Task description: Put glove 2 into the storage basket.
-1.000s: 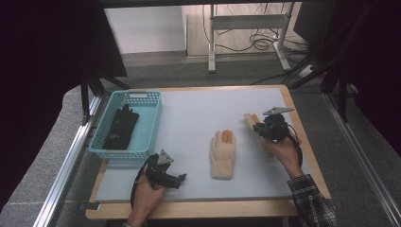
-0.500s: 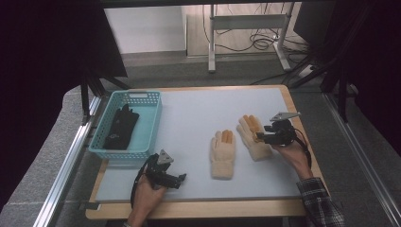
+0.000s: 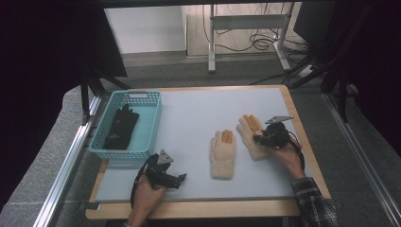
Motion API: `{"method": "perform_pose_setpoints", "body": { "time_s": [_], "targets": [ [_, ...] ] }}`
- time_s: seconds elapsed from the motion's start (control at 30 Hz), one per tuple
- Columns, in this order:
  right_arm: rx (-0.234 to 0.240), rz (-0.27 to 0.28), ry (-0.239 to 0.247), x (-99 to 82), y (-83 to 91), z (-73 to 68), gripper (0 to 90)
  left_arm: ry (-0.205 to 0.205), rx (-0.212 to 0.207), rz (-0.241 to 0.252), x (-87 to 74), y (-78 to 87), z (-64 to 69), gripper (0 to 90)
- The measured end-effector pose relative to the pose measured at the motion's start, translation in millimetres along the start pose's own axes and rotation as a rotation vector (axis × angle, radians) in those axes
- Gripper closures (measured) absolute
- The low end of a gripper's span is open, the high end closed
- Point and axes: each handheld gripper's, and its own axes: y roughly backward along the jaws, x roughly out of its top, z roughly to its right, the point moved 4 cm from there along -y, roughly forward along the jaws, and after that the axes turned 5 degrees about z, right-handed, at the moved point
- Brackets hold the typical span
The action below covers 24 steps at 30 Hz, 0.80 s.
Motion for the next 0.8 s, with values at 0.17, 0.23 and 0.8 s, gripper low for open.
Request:
{"method": "perform_pose_setpoints", "body": {
  "time_s": [0.17, 0.23, 0.8],
  "targets": [
    [-0.072, 0.064, -0.074, 3.4, 8.2, -20.4, 51.1, 0.000, 0.000, 0.000, 0.0, 0.0, 0.1, 0.8],
    [-0.069, 0.066, -0.032, 5.6, 7.0, -26.8, 42.8, 0.001, 0.000, 0.000, 0.0, 0.0, 0.1, 0.7],
    [0.064, -0.003, 0.174, -2.3, -1.0, -12.6, 57.8, 0.000, 0.000, 0.000, 0.0, 0.0, 0.0, 0.8]
  ]
}}
